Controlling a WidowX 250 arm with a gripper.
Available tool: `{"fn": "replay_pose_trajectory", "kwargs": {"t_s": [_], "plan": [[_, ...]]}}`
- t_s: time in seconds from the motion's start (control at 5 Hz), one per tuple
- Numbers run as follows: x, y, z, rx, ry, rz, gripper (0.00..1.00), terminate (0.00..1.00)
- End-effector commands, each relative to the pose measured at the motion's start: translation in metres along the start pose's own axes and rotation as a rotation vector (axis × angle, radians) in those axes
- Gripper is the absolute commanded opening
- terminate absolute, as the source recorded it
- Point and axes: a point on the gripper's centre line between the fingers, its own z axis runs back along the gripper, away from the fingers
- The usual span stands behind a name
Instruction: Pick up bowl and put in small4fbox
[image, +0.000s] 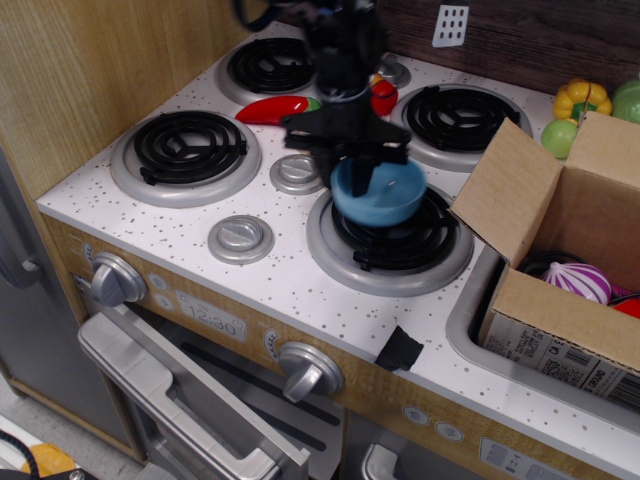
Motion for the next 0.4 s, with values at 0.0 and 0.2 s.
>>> {"fn": "replay_pose_trajectory", "kwargs": {"t_s": [0.0,0.2], "plan": [[-0.01,0.024,0.037,0.018,-0.008,0.038,0.0,0.0],[-0.018,0.041,0.075,0.082,0.022,0.058,0.0,0.0]]}}
